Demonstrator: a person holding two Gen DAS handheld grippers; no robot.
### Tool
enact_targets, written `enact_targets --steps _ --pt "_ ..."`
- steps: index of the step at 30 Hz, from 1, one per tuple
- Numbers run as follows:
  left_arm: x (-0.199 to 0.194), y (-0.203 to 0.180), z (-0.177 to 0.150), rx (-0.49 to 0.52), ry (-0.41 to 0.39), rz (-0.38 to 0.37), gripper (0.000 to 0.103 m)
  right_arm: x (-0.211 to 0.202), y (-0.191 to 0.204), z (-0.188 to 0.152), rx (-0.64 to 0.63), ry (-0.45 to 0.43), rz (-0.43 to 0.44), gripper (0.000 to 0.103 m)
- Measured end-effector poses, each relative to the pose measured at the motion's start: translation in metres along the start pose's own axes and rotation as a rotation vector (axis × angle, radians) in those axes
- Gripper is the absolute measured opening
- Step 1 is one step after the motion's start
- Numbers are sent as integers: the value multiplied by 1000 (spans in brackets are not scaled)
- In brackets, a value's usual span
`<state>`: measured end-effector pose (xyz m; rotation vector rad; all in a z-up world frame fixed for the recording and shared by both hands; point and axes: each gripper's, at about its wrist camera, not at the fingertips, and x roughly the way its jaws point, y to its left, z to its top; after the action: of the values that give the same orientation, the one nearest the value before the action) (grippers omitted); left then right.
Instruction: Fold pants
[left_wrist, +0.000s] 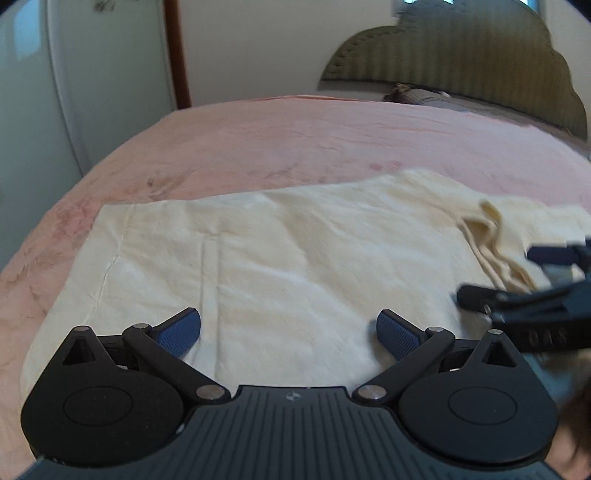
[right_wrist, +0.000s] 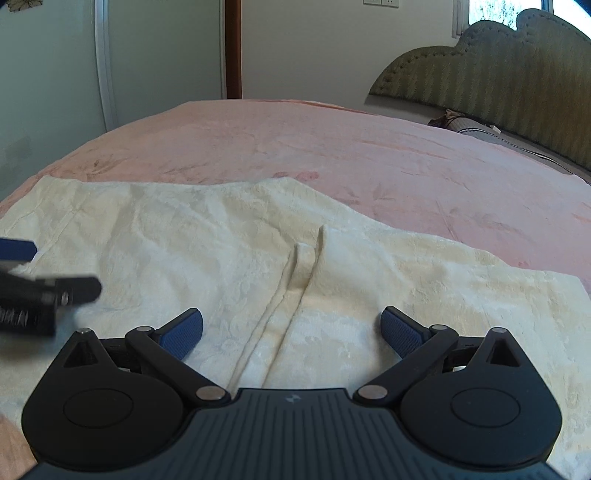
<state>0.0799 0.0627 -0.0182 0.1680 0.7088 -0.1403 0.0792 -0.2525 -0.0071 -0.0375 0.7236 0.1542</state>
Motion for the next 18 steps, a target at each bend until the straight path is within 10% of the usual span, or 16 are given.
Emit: enact_targets --steps 11,18 --pt "-25 -4 -19 56 -56 -70 102 -34 4 -13 -17 22 37 103" --pt "-15 -17 -11 -6 -46 -60 102 -67 -30 -21 -30 -89 -184 103"
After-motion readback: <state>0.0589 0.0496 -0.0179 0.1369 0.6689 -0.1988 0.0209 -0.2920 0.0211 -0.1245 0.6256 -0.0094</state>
